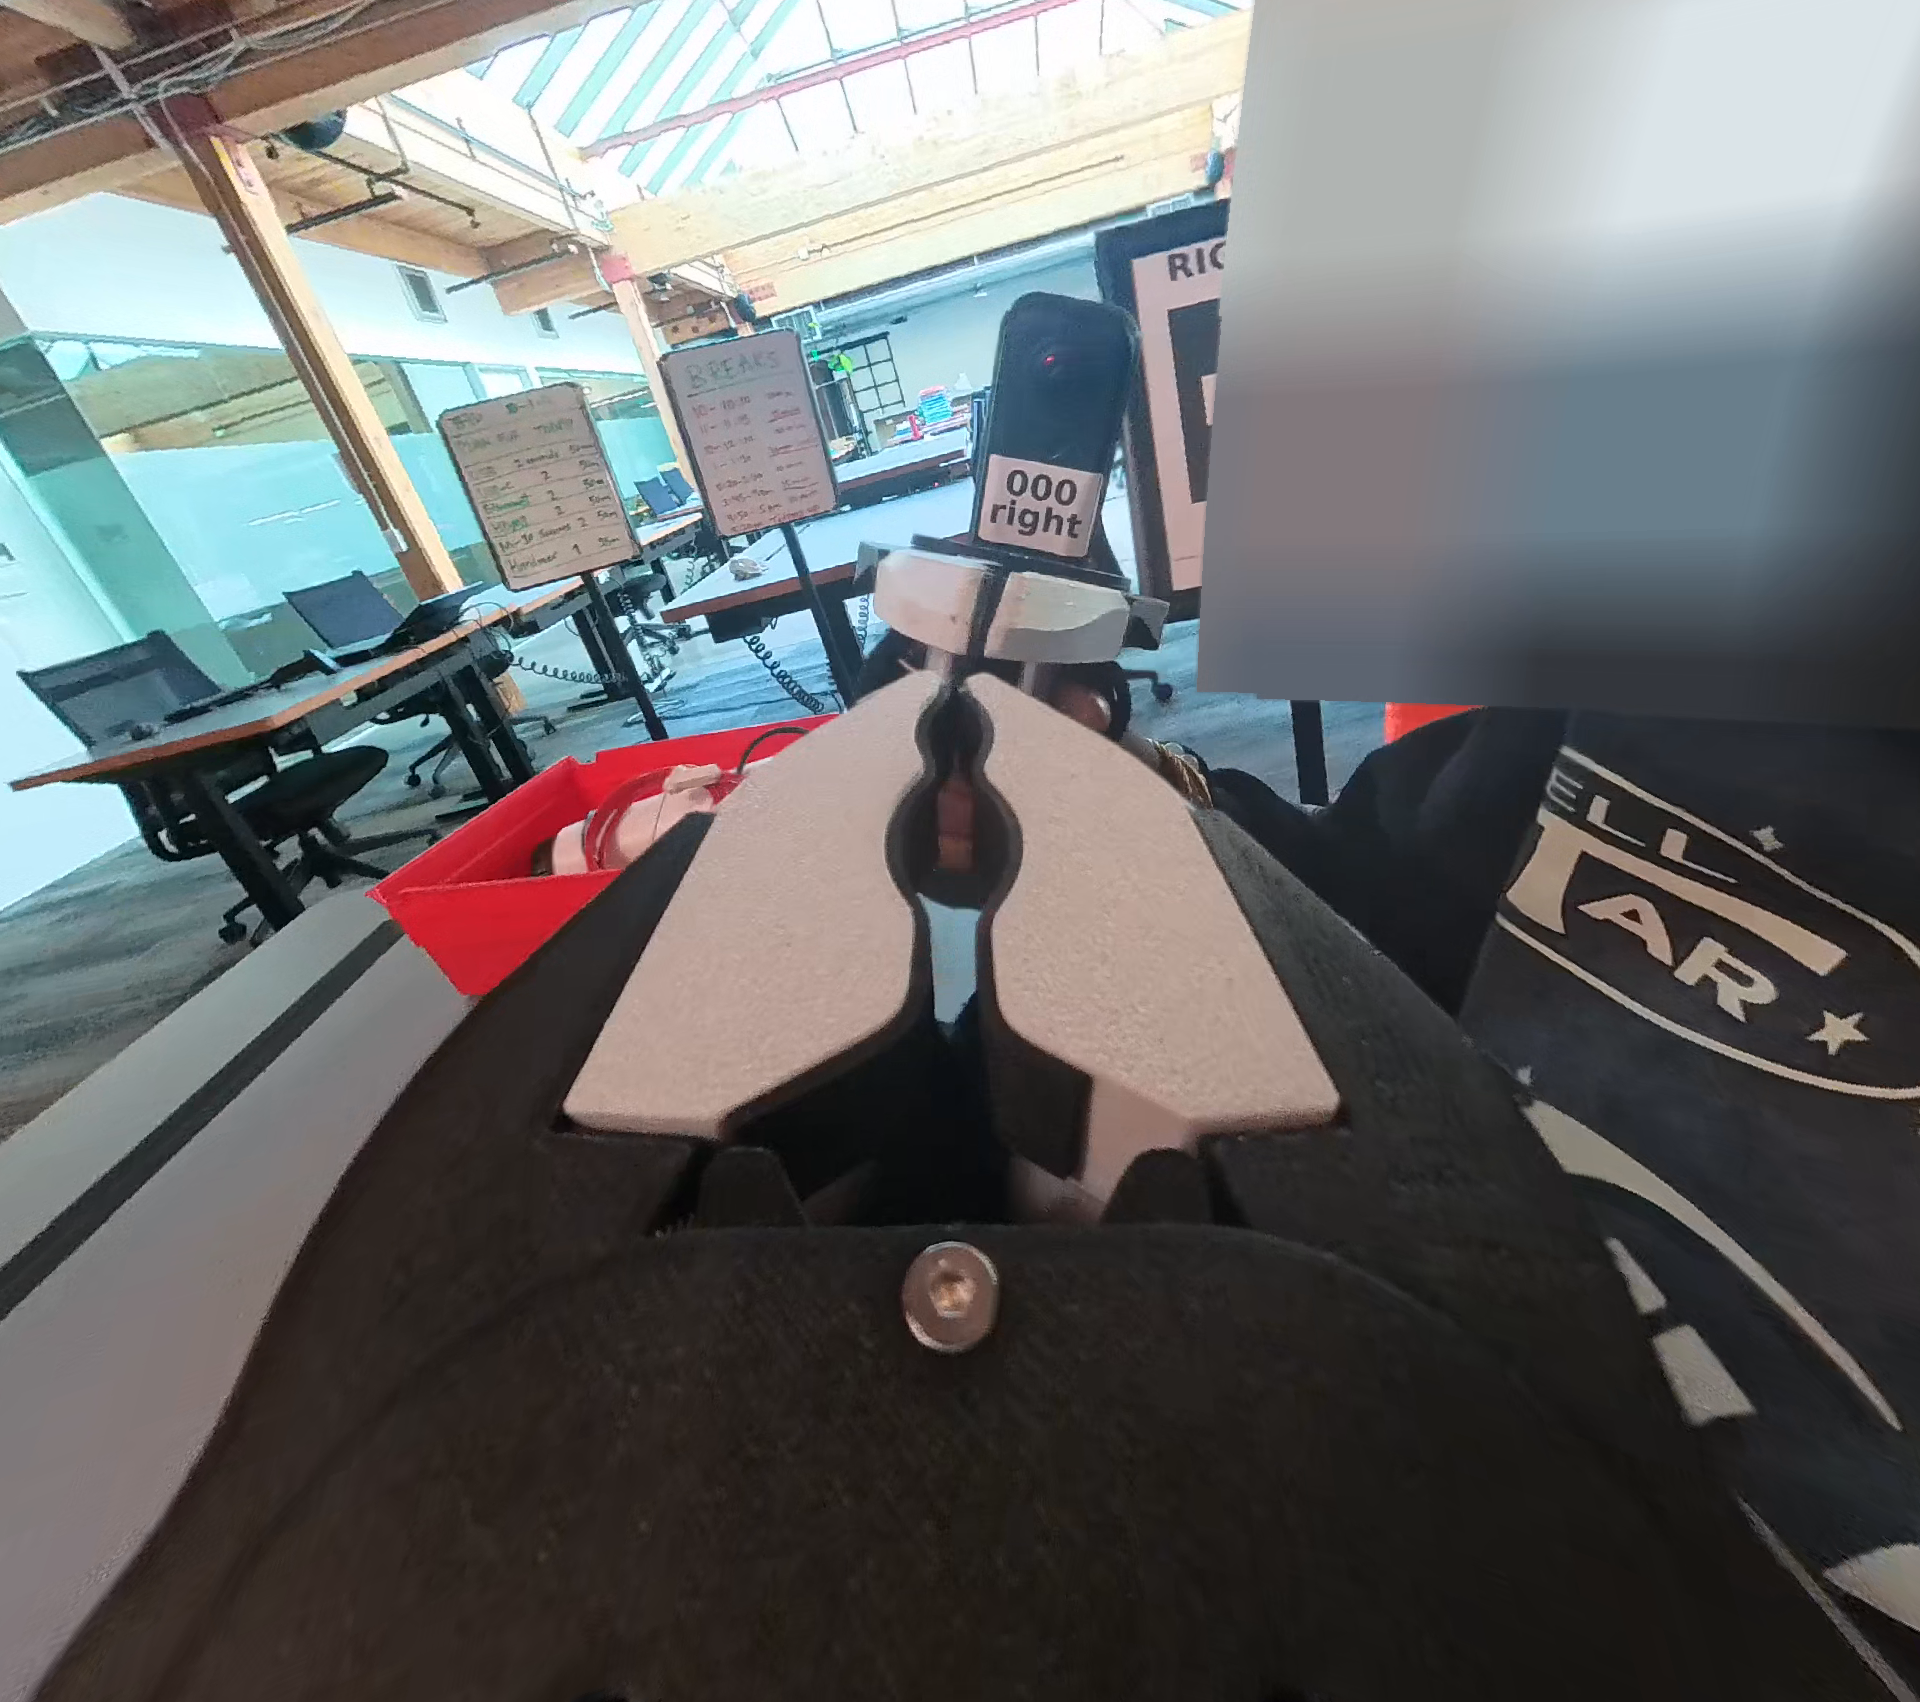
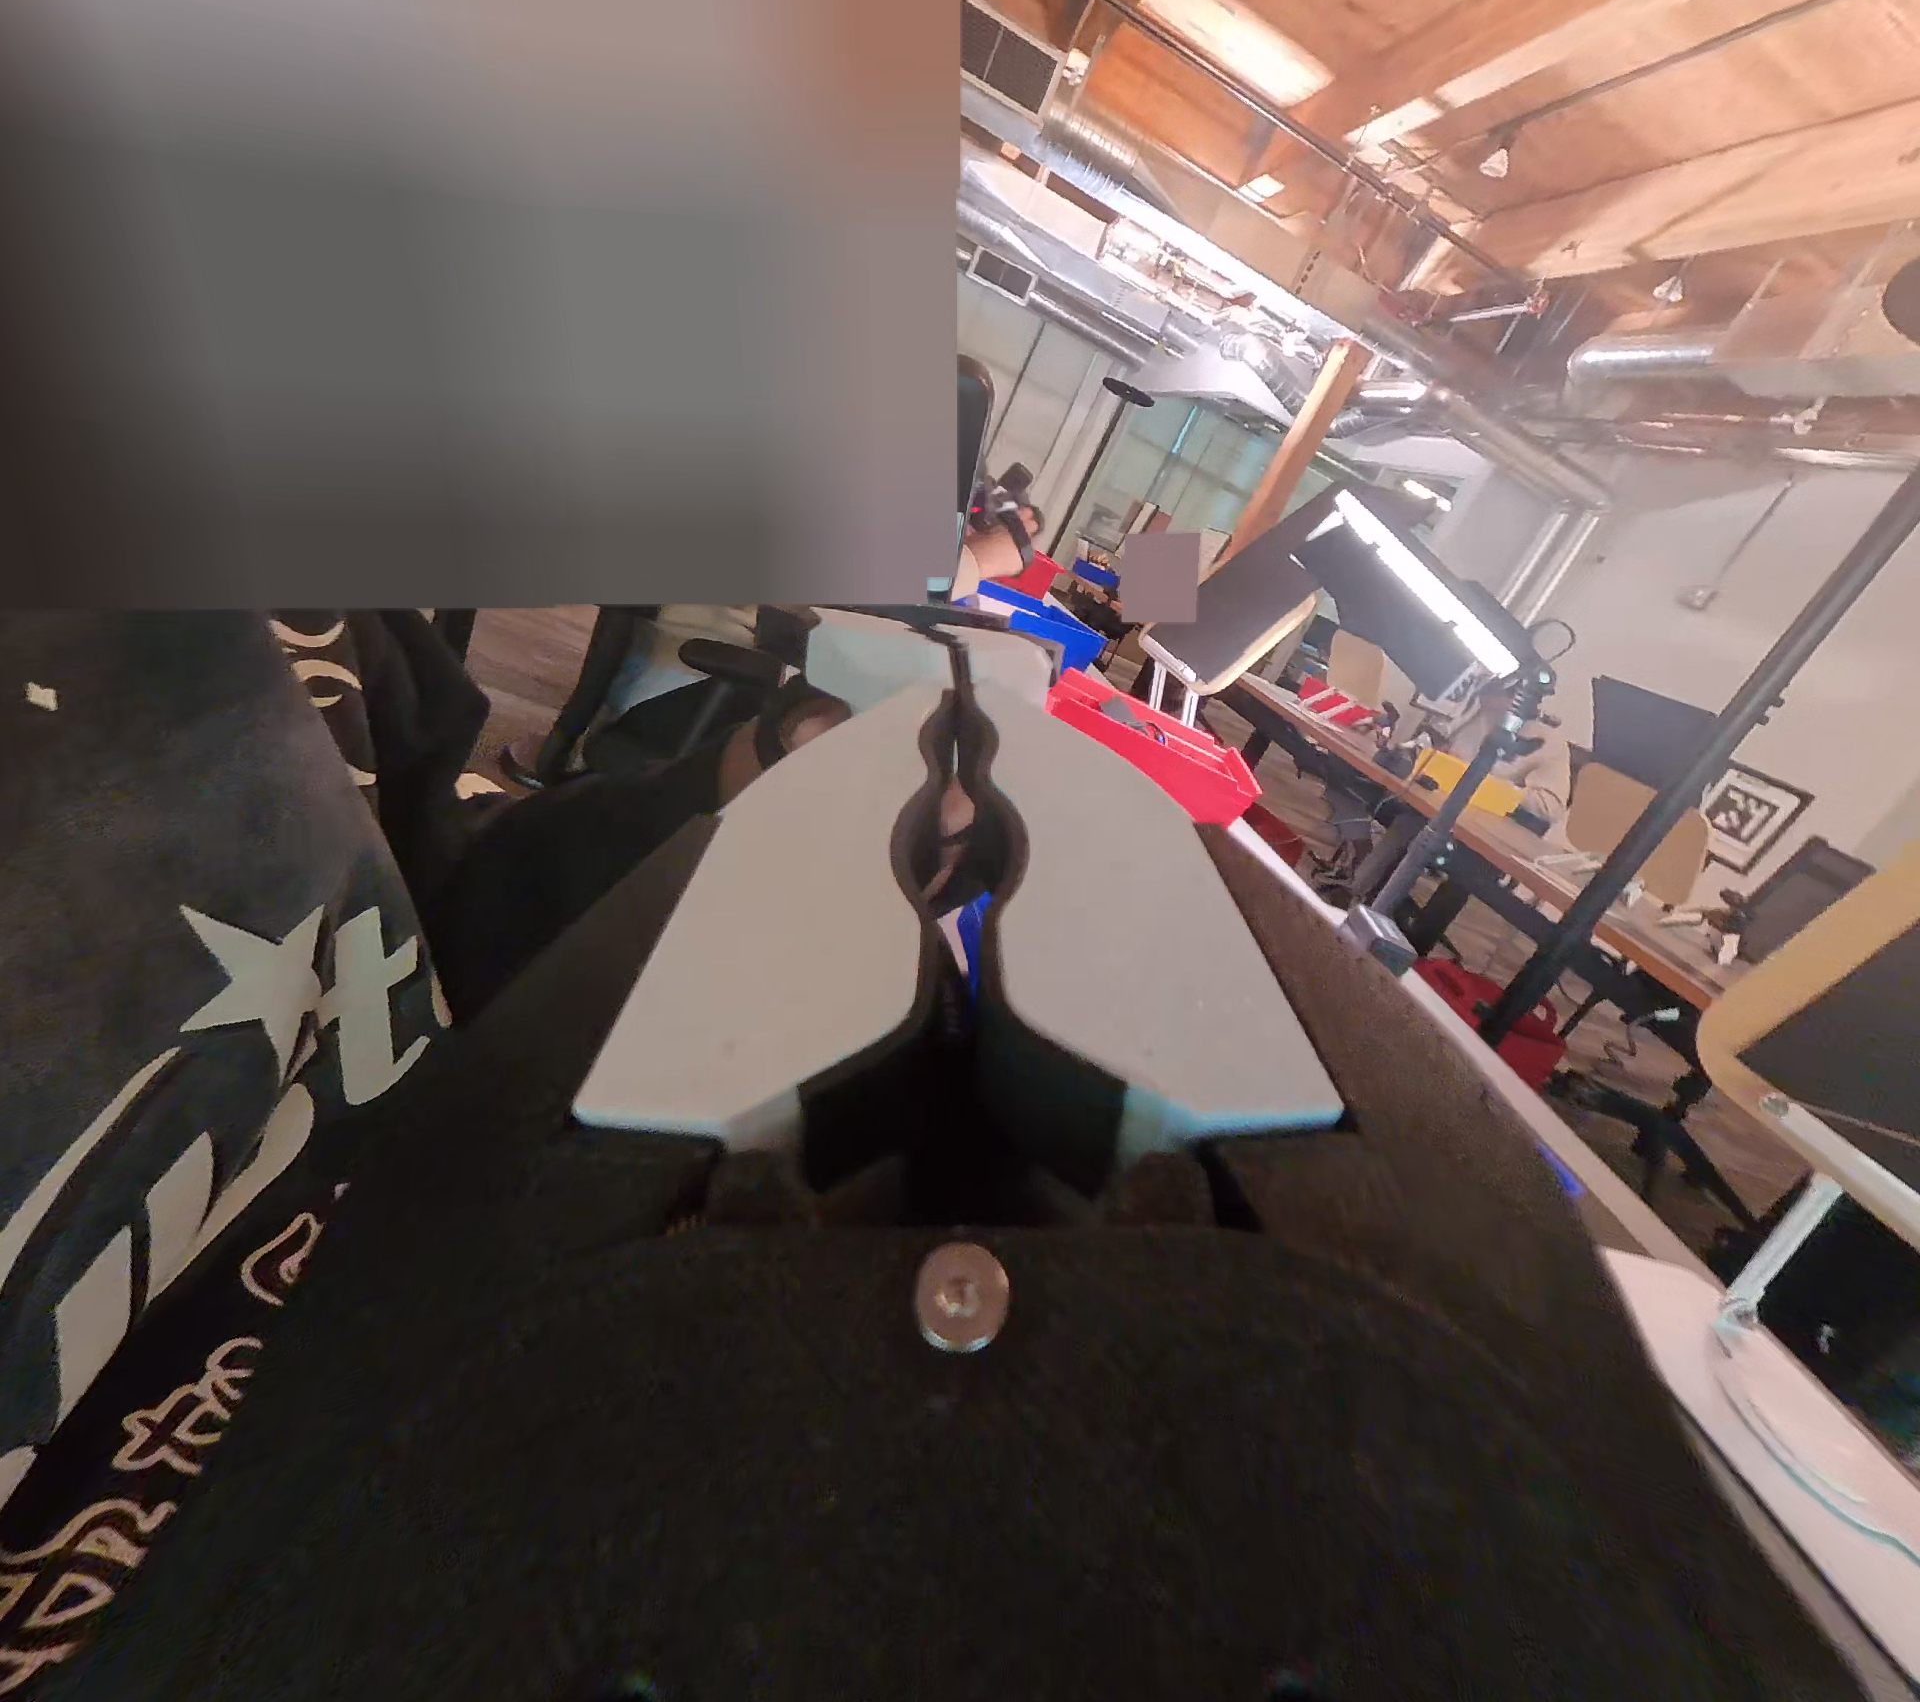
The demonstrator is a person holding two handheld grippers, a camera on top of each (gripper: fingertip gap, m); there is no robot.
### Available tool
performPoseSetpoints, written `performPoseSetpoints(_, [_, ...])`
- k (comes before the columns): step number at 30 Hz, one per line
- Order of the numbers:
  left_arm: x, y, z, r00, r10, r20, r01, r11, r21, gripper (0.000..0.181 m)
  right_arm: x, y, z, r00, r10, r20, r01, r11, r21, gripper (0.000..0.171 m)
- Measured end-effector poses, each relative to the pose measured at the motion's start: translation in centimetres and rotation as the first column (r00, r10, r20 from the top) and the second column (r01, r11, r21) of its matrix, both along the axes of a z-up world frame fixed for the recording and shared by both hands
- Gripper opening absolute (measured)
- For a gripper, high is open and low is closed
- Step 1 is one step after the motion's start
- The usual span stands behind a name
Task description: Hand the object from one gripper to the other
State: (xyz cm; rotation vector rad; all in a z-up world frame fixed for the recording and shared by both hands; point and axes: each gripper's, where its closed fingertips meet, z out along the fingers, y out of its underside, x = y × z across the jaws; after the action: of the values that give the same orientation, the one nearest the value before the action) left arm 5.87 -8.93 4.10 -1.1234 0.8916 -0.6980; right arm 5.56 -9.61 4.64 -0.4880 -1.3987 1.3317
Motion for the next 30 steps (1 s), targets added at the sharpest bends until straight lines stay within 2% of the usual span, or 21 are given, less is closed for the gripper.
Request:
performPoseSetpoints(2, [-0.9, 1.1, -0.3, 0.999, 0.032, 0.014, -0.032, 0.999, -0.022, 0.0, -0.7, 1.2, -0.5, 0.999, -0.04, 0.027, 0.041, 0.999, -0.023, 0.0])
performPoseSetpoints(5, [-3.9, 4.6, -1.2, 0.981, 0.188, 0.04, -0.186, 0.981, -0.057, 0.0, -2.7, 5.0, -2.2, 0.978, -0.187, 0.092, 0.192, 0.98, -0.043, 0.0])
performPoseSetpoints(7, [-6.0, 6.8, -2.2, 0.958, 0.282, 0.041, -0.278, 0.956, -0.093, 0.0, -3.6, 6.7, -3.4, 0.968, -0.209, 0.141, 0.222, 0.972, -0.081, 0.0])
performPoseSetpoints(9, [-7.5, 8.1, -2.8, 0.941, 0.334, 0.058, -0.327, 0.939, -0.111, 0.001, -4.1, 7.4, -4.4, 0.966, -0.183, 0.183, 0.207, 0.971, -0.12, 0.0])
performPoseSetpoints(13, [-7.9, 8.5, -2.9, 0.944, 0.317, 0.091, -0.306, 0.944, -0.122, 0.002, -4.1, 8.2, -5.1, 0.967, -0.15, 0.205, 0.182, 0.972, -0.151, 0.002])
performPoseSetpoints(15, [-7.6, 8.5, -3.4, 0.949, 0.309, 0.06, -0.3, 0.946, -0.124, 0.002, -3.9, 7.3, -6.1, 0.968, -0.062, 0.245, 0.1, 0.984, -0.144, 0.004])
performPoseSetpoints(17, [-7.3, 8.4, -3.6, 0.949, 0.315, 0.03, -0.31, 0.944, -0.109, 0.004, -3.2, 5.5, -7.9, 0.933, 0.064, 0.354, -0.024, 0.993, -0.116, 0.01])
performPoseSetpoints(19, [-7.1, 8.3, -3.5, 0.947, 0.32, 0.021, -0.317, 0.944, -0.091, 0.005, -1.3, 2.7, -10.3, 0.844, 0.184, 0.504, -0.19, 0.981, -0.041, 0.018])
performPoseSetpoints(21, [-6.9, 7.9, -3.3, 0.95, 0.311, 0.014, -0.309, 0.948, -0.08, 0.005, 1.1, 0.3, -12.6, 0.747, 0.217, 0.628, -0.326, 0.944, 0.061, 0.026])
performPoseSetpoints(24, [-6.9, 7.5, -2.9, 0.95, 0.312, 0.015, -0.31, 0.949, -0.062, 0.005, 4.5, -3.0, -15.8, 0.577, 0.191, 0.794, -0.487, 0.861, 0.147, 0.032])
performPoseSetpoints(27, [-7.1, 7.0, -2.3, 0.949, 0.314, 0.026, -0.312, 0.949, -0.043, 0.007, 6.1, -5.3, -18.9, 0.431, 0.093, 0.898, -0.62, 0.753, 0.219, 0.031])
performPoseSetpoints(28, [-7.1, 6.7, -2.0, 0.949, 0.313, 0.033, -0.312, 0.95, -0.036, 0.007, 6.2, -6.2, -19.9, 0.389, 0.079, 0.918, -0.662, 0.717, 0.219, 0.028])
performPoseSetpoints(30, [-7.1, 6.1, -1.4, 0.951, 0.304, 0.049, -0.303, 0.953, -0.02, 0.007, 6.7, -7.8, -21.8, 0.257, 0.066, 0.964, -0.744, 0.65, 0.154, 0.022])
